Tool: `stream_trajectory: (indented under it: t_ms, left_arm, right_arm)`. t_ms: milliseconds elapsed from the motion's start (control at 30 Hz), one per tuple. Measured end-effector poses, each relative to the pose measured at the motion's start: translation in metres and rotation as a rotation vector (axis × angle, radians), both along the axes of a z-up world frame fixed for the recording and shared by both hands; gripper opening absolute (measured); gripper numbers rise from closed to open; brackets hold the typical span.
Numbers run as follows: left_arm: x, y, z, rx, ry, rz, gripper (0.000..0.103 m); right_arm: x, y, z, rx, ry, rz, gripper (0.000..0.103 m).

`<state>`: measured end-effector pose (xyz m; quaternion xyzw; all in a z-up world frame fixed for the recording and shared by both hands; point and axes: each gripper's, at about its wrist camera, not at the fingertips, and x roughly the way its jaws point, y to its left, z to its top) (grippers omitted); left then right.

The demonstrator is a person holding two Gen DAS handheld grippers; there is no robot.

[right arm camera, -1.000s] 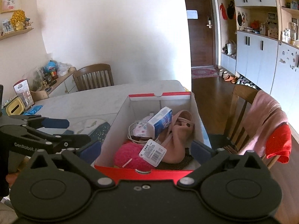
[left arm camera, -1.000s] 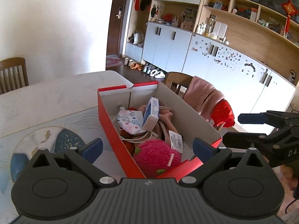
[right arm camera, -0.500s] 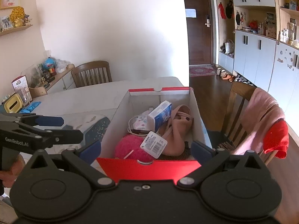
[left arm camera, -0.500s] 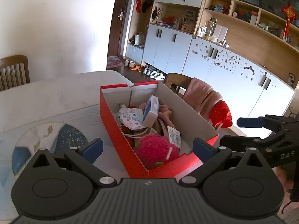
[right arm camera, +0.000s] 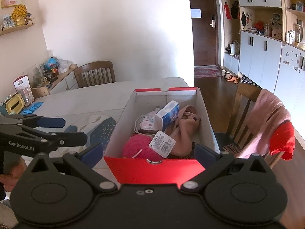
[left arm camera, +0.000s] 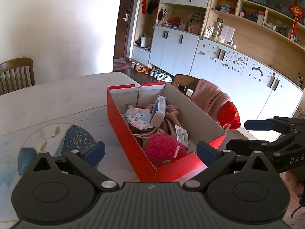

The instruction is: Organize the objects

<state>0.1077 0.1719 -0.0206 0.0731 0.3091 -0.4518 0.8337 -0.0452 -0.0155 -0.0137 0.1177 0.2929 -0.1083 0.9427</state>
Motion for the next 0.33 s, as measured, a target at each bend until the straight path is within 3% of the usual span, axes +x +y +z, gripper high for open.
stream_trajectory:
  t_ms: [333]
  left_arm:
    - [0.0020,0.0046,0.0018,-0.014,-0.001,-0.007,0.103]
  right_arm:
    - [-0.0029,0.0040,-0.0010,-0.003,0.005,-0.006,0.102]
